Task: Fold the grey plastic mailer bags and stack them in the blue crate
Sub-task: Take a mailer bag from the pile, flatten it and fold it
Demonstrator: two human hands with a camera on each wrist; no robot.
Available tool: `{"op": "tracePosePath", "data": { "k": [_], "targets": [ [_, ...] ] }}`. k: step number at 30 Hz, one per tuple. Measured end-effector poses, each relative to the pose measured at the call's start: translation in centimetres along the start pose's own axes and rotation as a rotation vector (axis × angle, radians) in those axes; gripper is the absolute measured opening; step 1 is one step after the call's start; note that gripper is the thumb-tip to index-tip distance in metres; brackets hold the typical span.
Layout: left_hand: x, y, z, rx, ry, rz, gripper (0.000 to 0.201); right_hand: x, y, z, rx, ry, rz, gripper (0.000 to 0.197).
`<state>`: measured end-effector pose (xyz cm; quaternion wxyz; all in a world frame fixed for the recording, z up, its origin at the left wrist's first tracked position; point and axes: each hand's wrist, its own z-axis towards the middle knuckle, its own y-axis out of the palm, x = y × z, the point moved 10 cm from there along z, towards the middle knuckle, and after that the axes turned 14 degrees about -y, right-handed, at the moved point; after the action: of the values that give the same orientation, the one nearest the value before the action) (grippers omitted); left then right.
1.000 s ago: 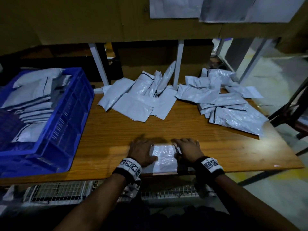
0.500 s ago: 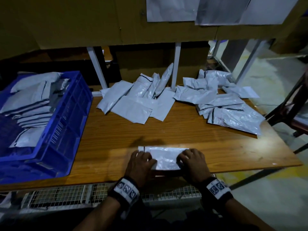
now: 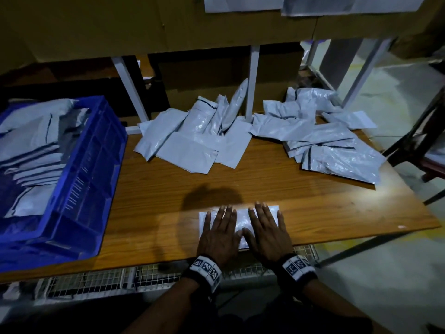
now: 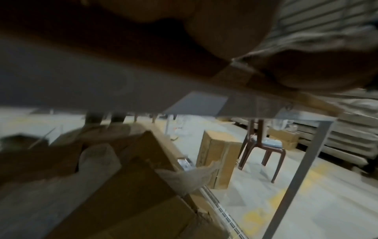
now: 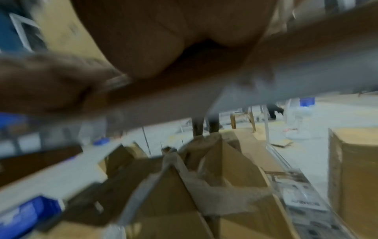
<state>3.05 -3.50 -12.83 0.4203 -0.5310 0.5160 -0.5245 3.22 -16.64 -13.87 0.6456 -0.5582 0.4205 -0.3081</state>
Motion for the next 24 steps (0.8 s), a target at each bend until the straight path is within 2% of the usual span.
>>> {"op": "tracePosePath", "data": {
  "k": [2,7,24],
  "targets": [
    [-0.2,0.8,0.2,0.007,-0.008,0.02,0.076,0.3,0.5,0.0,-0.003,0.014,-0.012,0.075],
    [-0.1,1.5,0.4,0.02,0.002,0.043,0.066,0.1,0.3,-0.1,-0.005,0.008,-0.034,0.07],
    [0.2,1.5,0.4,-0.017,-0.03,0.019,0.066,0.0,0.7,0.6,-0.1,0.037,0.01,0.066]
  ]
}}
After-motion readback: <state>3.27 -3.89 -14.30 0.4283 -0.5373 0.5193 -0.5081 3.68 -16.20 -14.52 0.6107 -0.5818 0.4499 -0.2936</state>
